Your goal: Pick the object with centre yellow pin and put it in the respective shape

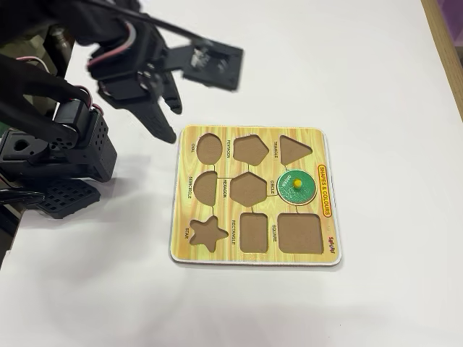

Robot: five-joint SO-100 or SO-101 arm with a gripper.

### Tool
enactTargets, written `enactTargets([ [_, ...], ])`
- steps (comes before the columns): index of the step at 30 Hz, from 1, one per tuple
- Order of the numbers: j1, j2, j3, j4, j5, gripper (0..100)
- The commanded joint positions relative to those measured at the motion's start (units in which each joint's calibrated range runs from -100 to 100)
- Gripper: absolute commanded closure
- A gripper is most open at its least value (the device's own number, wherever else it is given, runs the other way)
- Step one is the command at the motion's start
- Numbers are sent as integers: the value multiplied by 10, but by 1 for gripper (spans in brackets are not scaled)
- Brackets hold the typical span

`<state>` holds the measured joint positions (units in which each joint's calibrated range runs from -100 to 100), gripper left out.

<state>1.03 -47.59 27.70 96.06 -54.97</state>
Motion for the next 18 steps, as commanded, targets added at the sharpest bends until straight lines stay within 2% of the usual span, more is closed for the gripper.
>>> enactTargets([
  [1, -3, -99, 40, -5, -2, 84],
  [18, -1, -505, 216, -6, -2, 84],
])
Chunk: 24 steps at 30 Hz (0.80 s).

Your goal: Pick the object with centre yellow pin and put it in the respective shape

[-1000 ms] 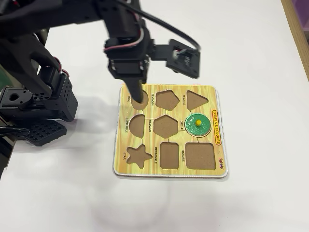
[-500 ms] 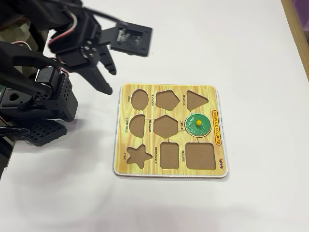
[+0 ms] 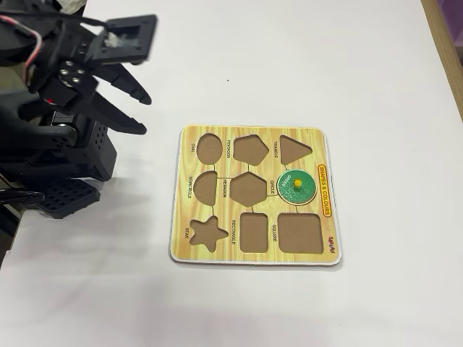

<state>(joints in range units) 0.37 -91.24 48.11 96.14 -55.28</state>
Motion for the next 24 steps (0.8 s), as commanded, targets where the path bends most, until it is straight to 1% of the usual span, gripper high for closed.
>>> enactTargets([
  [1, 6, -78, 13, -6, 2, 84],
  [5, 6, -75, 24, -6, 2, 84],
  [8, 6, -75, 75, -9, 2, 84],
  [11, 6, -75, 131, -76, 2, 84],
  [17, 4, -75, 252, -248, 2, 84],
  [20, 2, -75, 291, -292, 2, 84],
  [24, 2, -75, 354, -322, 2, 84],
])
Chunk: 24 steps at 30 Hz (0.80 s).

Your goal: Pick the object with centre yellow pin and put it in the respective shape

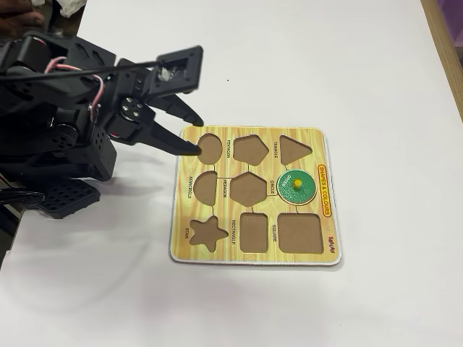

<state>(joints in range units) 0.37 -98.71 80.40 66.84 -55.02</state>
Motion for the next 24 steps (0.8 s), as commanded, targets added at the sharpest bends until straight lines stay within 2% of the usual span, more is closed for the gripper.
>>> enactTargets([
  [1, 2, 0, 50, -35, -1, 84],
  [9, 2, 1, 182, -113, -1, 84],
  [12, 9, 2, 183, -109, -1, 84],
  [20, 9, 2, 183, 82, -1, 84],
  [24, 10, 1, 183, 86, 1, 84],
])
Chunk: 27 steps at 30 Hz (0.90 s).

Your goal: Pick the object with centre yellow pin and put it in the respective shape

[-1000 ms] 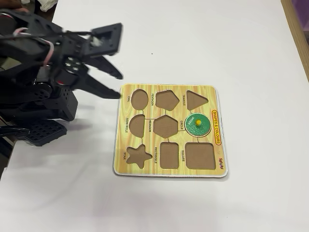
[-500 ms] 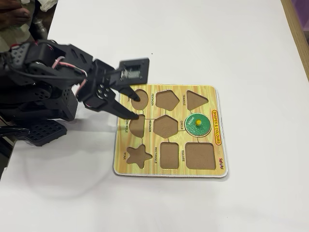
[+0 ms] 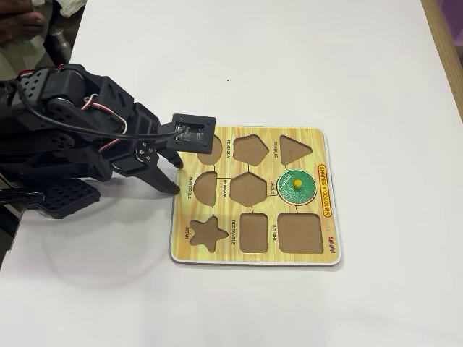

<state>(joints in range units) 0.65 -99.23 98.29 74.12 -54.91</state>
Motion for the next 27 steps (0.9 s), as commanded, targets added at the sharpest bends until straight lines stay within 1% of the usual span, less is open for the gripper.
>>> enactTargets([
  [1, 7, 6, 4, 13, 0, 84],
  [27, 5, 6, 4, 14, 5, 84],
])
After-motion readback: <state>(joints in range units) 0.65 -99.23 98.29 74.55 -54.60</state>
